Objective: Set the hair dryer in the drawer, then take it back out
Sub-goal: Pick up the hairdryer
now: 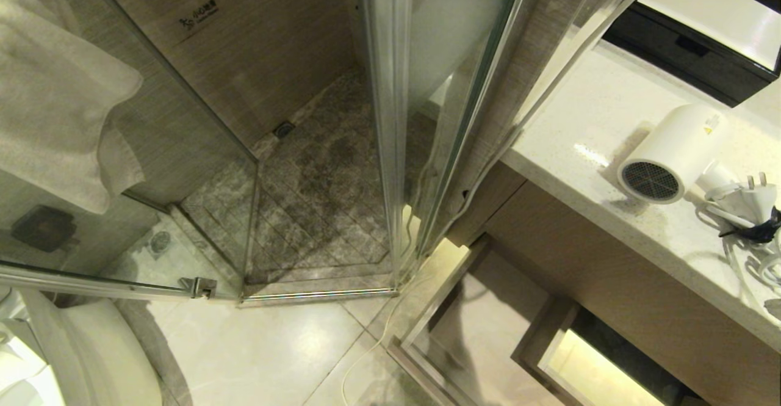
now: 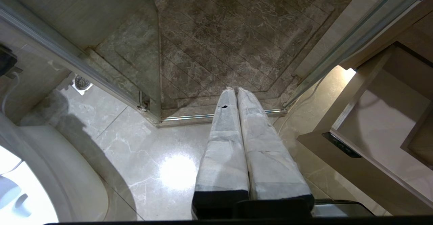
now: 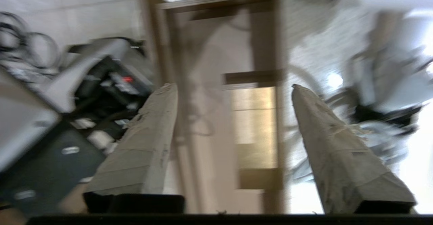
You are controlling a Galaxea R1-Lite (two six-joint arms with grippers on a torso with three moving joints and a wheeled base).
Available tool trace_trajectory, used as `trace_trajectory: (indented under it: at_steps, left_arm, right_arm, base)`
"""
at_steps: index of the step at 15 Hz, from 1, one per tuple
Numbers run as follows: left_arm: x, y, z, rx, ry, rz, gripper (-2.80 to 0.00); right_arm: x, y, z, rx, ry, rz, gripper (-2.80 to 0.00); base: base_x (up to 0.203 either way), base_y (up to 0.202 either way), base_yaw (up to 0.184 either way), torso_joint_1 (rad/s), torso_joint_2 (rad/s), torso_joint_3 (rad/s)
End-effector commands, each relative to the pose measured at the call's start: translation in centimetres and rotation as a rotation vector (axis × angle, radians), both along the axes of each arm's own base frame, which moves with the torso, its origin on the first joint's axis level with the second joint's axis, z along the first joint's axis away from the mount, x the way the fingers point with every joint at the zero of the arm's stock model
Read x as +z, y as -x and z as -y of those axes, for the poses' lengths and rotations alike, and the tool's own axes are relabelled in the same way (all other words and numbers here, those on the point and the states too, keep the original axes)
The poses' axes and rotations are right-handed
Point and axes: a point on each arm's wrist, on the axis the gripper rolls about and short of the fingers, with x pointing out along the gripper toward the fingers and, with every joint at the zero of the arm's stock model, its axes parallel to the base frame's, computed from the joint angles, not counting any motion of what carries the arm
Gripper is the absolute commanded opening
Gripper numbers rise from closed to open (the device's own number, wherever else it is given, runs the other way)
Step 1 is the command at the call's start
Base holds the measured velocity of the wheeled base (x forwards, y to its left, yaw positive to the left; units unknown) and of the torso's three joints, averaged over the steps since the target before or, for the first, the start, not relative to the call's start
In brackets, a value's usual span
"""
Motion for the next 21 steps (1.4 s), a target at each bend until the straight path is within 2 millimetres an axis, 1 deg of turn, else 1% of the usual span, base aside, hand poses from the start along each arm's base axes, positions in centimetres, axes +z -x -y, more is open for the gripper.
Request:
trace_trajectory:
  at_steps: [1,3,5,6,7,9,12,16,19,21]
  left_arm:
    - [0.0,0.0,0.0,0.000,0.000,-0.002,-2.80]
    - [0.0,0.0,0.0,0.000,0.000,-0.002,-2.80]
    - [0.0,0.0,0.0,0.000,0.000,-0.002,-2.80]
    - [0.0,0.0,0.0,0.000,0.000,-0.001,-2.80]
    - [0.0,0.0,0.0,0.000,0.000,-0.002,-2.80]
    - [0.0,0.0,0.0,0.000,0.000,-0.002,-2.80]
    - [0.0,0.0,0.0,0.000,0.000,-0.002,-2.80]
    - [0.0,0.0,0.0,0.000,0.000,0.000,-2.80]
    - [0.0,0.0,0.0,0.000,0.000,-0.002,-2.80]
    - [0.0,0.0,0.0,0.000,0.000,-0.002,-2.80]
  right_arm:
    - [-0.5,-1.7,0.5,0.013,0.111,0.069,0.00]
    - [-0.5,-2.9,1.0,0.013,0.176,0.109,0.00]
    - [-0.2,-3.6,1.6,-0.014,0.218,0.136,0.00]
    - [0.4,-3.9,1.9,-0.047,0.246,0.159,0.00]
    - [0.8,-4.1,2.1,-0.071,0.268,0.170,0.00]
    - [1.0,-4.1,2.3,-0.110,0.292,0.178,0.00]
    - [1.2,-4.6,2.9,-0.182,0.325,0.181,0.00]
    - [1.3,-7.2,3.6,-0.285,0.383,0.200,0.00]
    - [1.0,-7.9,4.2,-0.305,0.406,0.176,0.00]
    - [1.1,-7.8,4.3,-0.309,0.410,0.170,0.00]
  base:
    - [0.000,0.000,0.000,0.000,0.00,0.000]
    - [0.000,0.000,0.000,0.000,0.00,0.000]
    - [0.000,0.000,0.000,0.000,0.00,0.000]
    - [0.000,0.000,0.000,0.000,0.00,0.000]
    - [0.000,0.000,0.000,0.000,0.00,0.000]
    - [0.000,0.000,0.000,0.000,0.00,0.000]
    - [0.000,0.000,0.000,0.000,0.00,0.000]
    - [0.000,0.000,0.000,0.000,0.00,0.000]
    - [0.000,0.000,0.000,0.000,0.00,0.000]
    - [0.000,0.000,0.000,0.000,0.00,0.000]
